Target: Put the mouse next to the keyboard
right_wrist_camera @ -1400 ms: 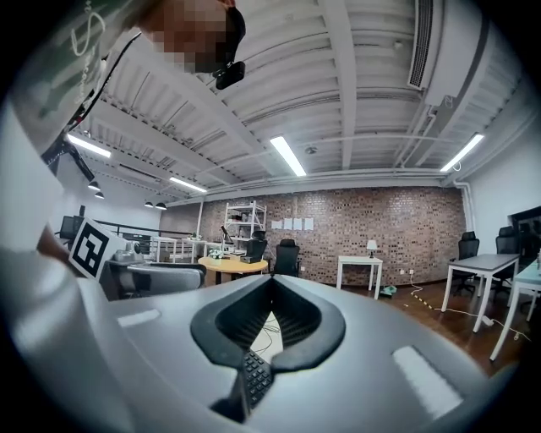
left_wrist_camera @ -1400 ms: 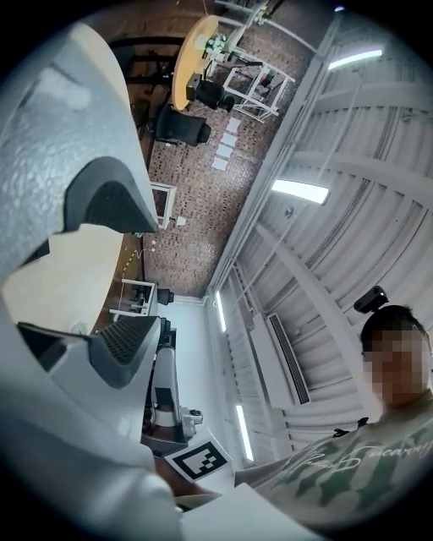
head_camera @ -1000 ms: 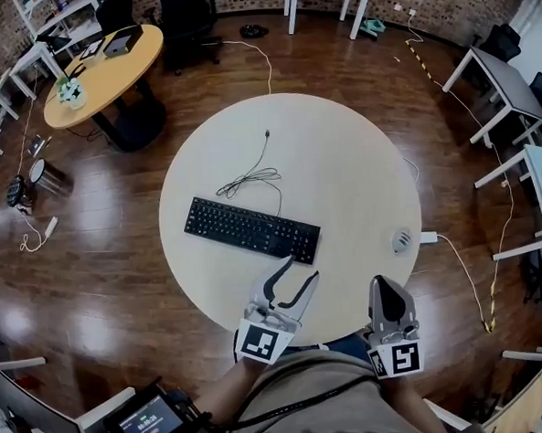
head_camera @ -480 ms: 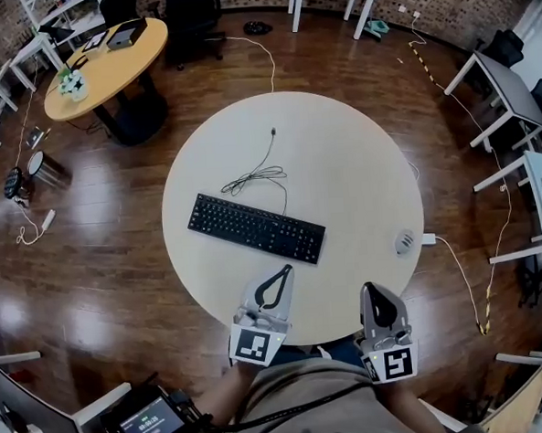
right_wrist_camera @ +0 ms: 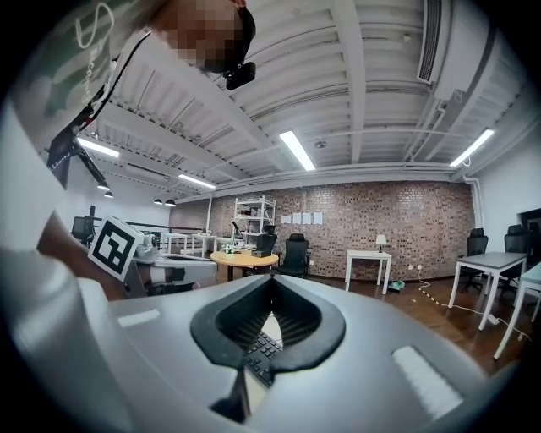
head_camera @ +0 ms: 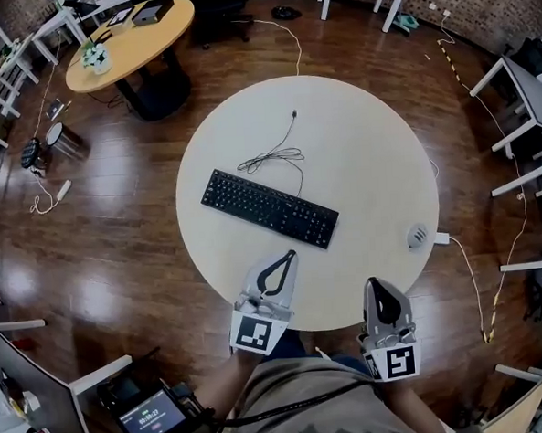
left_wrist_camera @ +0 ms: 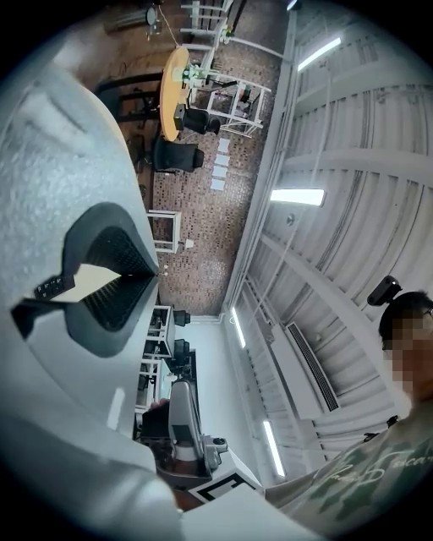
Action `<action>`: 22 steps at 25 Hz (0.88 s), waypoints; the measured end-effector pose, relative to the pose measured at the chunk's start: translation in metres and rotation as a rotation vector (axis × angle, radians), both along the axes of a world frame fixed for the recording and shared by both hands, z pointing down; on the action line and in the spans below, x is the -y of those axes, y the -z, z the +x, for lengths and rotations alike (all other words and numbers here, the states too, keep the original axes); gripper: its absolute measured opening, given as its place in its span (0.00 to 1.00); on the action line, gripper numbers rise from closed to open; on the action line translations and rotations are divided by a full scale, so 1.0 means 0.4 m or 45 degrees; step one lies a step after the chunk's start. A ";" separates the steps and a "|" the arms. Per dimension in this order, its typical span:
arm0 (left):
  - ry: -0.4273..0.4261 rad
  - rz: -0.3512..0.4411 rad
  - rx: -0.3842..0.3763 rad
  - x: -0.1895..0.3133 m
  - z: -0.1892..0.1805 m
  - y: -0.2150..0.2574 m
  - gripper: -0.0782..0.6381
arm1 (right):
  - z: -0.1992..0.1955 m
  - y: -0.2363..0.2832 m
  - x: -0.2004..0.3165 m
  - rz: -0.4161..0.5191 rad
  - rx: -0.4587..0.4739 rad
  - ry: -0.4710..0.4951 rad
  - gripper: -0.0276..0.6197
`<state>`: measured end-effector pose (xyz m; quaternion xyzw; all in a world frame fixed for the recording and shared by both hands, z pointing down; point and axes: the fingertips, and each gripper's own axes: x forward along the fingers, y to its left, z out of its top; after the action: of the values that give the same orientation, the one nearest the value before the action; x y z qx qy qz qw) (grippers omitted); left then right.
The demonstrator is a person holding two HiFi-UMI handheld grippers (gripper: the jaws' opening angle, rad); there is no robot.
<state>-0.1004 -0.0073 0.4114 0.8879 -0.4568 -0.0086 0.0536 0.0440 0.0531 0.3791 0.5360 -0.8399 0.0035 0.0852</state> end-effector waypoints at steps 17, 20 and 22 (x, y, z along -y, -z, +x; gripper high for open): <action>-0.004 -0.018 0.049 -0.152 0.060 -0.013 0.11 | 0.045 0.006 -0.100 0.046 0.053 -0.001 0.05; 0.030 -0.012 0.048 -0.178 0.066 -0.005 0.11 | 0.050 0.019 -0.133 0.069 0.065 0.029 0.05; 0.042 0.012 0.055 -0.201 0.083 0.012 0.11 | 0.067 0.028 -0.159 0.083 0.070 0.044 0.05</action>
<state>-0.0671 0.0733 0.4067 0.8805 -0.4723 0.0075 0.0393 0.0707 0.1166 0.3681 0.5237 -0.8507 -0.0107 0.0447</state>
